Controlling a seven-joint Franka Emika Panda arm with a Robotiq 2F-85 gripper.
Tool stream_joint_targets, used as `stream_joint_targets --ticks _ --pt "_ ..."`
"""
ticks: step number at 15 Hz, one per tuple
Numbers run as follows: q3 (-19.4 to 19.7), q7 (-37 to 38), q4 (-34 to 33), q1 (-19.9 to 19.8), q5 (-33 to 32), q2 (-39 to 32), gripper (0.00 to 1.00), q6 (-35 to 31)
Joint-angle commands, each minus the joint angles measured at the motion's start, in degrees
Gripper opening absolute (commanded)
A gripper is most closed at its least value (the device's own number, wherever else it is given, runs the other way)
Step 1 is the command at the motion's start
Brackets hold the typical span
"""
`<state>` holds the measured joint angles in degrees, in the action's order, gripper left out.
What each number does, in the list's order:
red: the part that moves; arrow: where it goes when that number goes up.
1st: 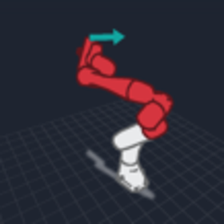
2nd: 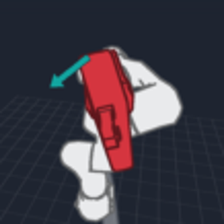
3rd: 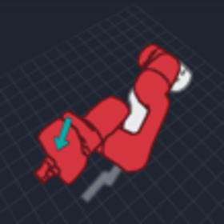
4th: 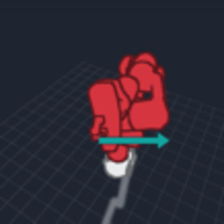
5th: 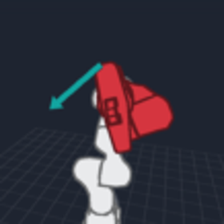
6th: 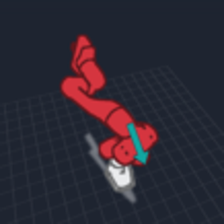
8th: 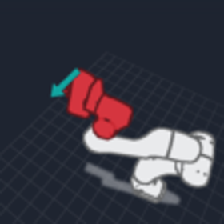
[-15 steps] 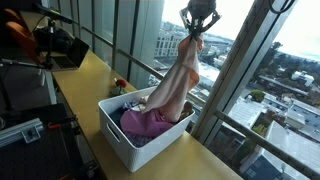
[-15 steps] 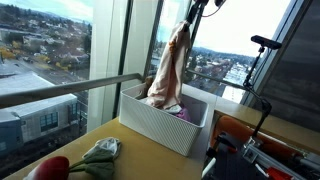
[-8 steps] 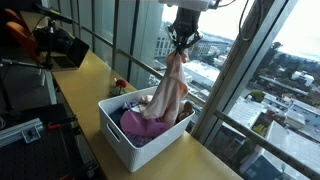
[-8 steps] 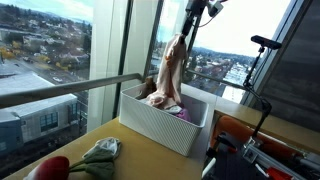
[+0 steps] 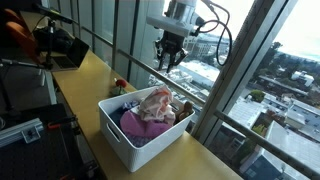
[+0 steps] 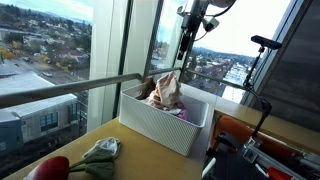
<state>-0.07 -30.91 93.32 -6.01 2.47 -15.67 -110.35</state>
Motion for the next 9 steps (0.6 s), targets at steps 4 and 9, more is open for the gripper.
stream_joint_targets --ticks 4,9 --pt "-1.4 0.5 0.7 1.4 1.0 3.4 0.89 -0.4" --pt "-4.4 1.6 3.7 5.2 1.3 5.4 1.00 -4.5"
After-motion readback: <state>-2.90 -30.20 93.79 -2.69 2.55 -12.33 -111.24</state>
